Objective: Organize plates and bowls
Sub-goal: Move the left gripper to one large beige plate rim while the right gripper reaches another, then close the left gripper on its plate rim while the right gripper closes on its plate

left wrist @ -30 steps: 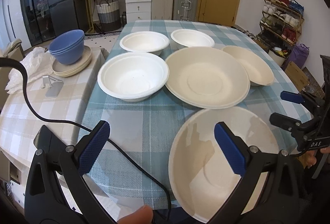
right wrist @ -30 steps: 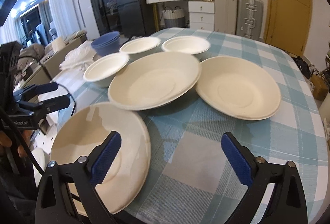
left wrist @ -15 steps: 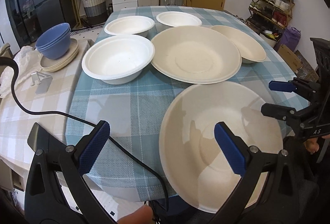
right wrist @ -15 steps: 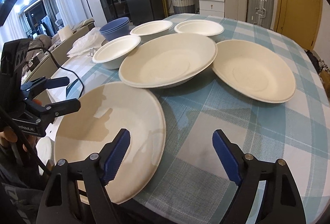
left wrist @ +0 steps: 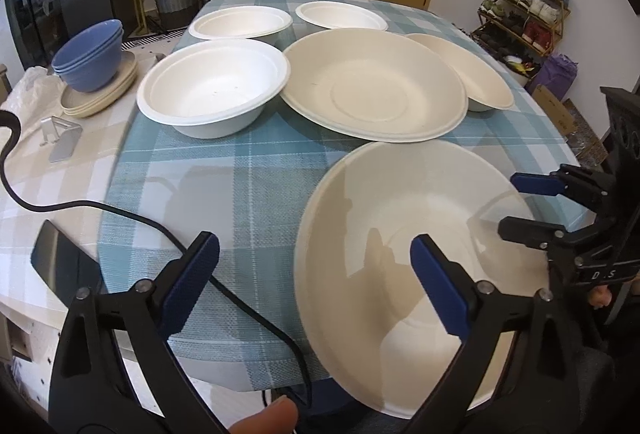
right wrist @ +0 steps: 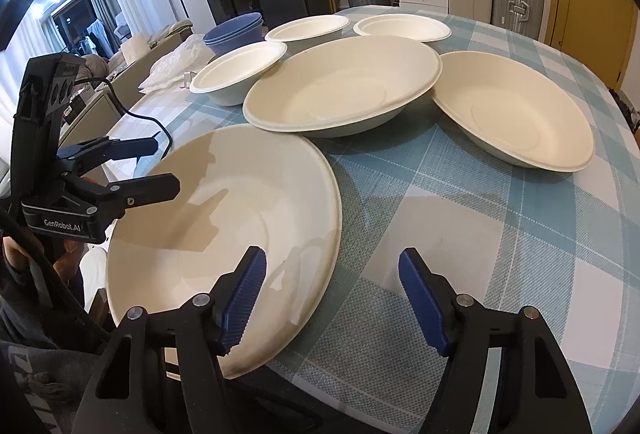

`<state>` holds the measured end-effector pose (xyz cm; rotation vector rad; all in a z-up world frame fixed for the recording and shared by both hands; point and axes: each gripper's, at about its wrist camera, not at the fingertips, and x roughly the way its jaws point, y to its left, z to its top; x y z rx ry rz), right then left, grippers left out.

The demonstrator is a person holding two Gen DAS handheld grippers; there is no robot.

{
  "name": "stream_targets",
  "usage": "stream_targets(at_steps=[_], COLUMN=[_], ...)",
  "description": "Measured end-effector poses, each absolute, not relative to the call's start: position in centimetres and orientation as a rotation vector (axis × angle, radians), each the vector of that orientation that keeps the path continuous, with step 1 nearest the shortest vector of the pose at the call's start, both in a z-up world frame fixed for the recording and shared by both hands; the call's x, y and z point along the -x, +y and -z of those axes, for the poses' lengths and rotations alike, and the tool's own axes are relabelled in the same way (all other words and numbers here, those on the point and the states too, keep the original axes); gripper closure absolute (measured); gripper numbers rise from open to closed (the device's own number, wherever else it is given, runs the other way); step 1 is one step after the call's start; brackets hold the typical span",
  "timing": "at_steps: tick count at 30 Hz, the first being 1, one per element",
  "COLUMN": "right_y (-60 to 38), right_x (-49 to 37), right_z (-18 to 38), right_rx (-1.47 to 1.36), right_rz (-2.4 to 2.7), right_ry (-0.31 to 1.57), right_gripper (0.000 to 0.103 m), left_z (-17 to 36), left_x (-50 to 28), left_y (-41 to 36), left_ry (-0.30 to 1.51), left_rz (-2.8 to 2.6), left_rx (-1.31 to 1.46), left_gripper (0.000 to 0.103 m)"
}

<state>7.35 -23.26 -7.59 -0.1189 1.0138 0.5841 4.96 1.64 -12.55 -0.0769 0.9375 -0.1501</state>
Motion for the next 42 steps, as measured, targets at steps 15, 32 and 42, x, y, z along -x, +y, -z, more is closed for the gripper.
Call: stream_targets(at_steps=[15,32,42], right_y=[-22.7,-23.4,-24.1], right_x=[-7.4,-7.7,-7.5], right_z=[8.4,8.5,8.4], right_rx=[0.092,0.013,-0.03], right_rz=[-0.643,-0.661,-0.65], right_ry=[1.069,1.077,1.055], right_gripper=[0.055,0.084,0.086], left_z=[14.3,15.1,14.8], left_x=[-5.6,-6.0,-5.6], left_y=[0.4,0.3,0.0], left_ry=[0.977,0.985,0.985], left_rz=[0.178,0.184,0.19], left_rx=[0.056,0.068,0.066], left_gripper=[0.039,0.078,0.079])
